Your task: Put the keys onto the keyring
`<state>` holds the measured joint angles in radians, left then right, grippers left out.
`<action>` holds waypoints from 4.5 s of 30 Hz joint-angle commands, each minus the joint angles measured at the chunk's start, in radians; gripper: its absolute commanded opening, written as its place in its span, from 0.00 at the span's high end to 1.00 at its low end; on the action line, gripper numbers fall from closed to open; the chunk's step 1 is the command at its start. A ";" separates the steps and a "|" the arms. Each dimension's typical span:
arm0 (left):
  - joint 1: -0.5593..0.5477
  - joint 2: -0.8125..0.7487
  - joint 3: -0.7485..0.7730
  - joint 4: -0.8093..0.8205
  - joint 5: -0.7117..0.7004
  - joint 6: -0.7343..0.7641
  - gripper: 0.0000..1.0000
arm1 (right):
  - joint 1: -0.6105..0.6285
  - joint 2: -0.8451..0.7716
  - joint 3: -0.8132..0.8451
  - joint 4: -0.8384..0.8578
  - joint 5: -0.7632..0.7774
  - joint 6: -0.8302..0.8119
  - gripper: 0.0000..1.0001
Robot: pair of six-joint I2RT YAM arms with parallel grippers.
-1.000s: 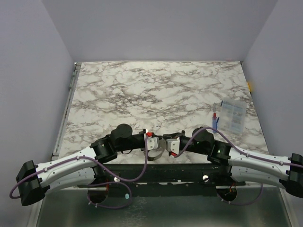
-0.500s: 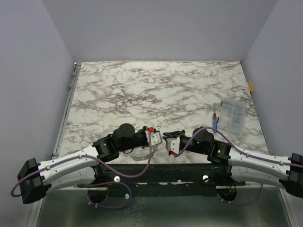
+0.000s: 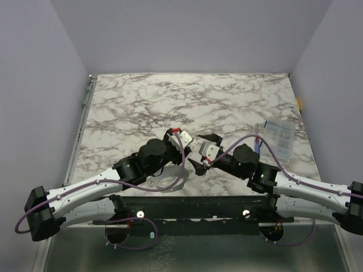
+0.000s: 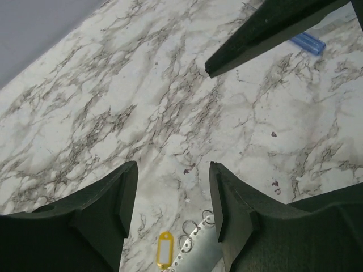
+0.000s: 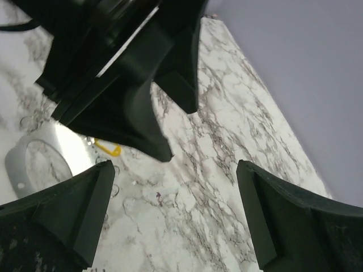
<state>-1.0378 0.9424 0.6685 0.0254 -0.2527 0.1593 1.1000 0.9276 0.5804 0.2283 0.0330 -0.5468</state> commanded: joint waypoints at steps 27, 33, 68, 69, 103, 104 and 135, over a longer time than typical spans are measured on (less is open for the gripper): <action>-0.127 0.398 0.076 -0.480 -0.031 -0.722 0.38 | 0.004 -0.065 0.237 -0.788 0.916 1.262 0.00; -0.107 0.410 0.077 -0.554 -0.278 -0.823 0.34 | 0.004 -0.062 0.233 -0.861 0.931 1.329 0.00; 0.206 0.538 0.143 -0.419 -0.105 -0.608 0.38 | 0.004 -0.136 0.139 -0.740 0.839 1.213 0.00; 0.205 0.539 0.143 -0.415 -0.099 -0.603 0.38 | 0.005 -0.133 0.140 -0.733 0.836 1.209 0.00; 0.227 0.587 0.119 -0.363 -0.082 -0.583 0.49 | 0.004 -0.018 0.141 -0.621 0.784 1.088 0.00; 0.227 0.577 0.113 -0.365 -0.063 -0.589 0.48 | 0.004 -0.011 0.139 -0.617 0.783 1.087 0.00; 0.289 0.699 0.076 -0.386 -0.177 -0.663 0.71 | 0.004 0.119 0.138 -0.534 0.745 1.040 0.00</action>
<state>-0.7799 1.5471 0.7818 -0.3038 -0.3614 -0.5144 1.1042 1.0233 0.7261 -0.3420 0.7937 0.5144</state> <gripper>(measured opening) 0.323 0.998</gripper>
